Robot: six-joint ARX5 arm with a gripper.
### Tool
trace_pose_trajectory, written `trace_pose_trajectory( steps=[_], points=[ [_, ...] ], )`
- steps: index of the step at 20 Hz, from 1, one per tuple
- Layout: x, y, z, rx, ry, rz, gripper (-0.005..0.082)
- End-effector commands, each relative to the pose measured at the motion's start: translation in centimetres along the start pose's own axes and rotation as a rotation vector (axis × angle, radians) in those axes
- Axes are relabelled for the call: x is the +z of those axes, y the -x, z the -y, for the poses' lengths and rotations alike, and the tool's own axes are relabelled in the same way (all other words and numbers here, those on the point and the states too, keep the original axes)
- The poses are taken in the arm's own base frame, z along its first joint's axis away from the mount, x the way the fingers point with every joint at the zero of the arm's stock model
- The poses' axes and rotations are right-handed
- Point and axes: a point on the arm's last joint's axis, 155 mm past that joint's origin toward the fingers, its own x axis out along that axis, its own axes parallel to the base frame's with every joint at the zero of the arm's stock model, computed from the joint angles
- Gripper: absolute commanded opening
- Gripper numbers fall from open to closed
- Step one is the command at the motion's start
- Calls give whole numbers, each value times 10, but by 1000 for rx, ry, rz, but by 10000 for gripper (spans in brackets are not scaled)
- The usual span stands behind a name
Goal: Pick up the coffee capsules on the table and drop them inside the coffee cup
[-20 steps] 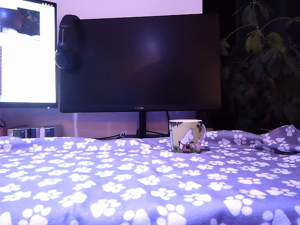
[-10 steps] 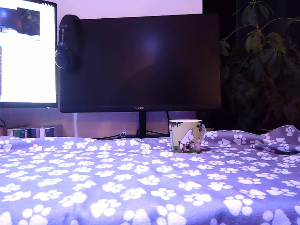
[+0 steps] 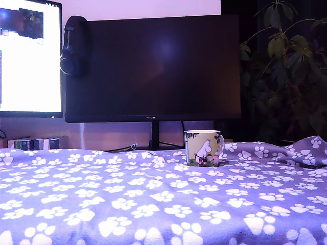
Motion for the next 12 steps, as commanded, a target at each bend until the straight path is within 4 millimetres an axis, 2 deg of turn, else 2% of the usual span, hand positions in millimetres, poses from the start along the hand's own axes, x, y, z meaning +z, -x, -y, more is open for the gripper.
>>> trace_pose_trajectory(
  steps=[1, 7, 12],
  points=[
    [5, -7, -2, 3, -9, 18, 589],
    [10, -23, -2, 4, -34, 27, 589],
    [2, -41, -4, 6, -50, 1, 589]
  ],
)
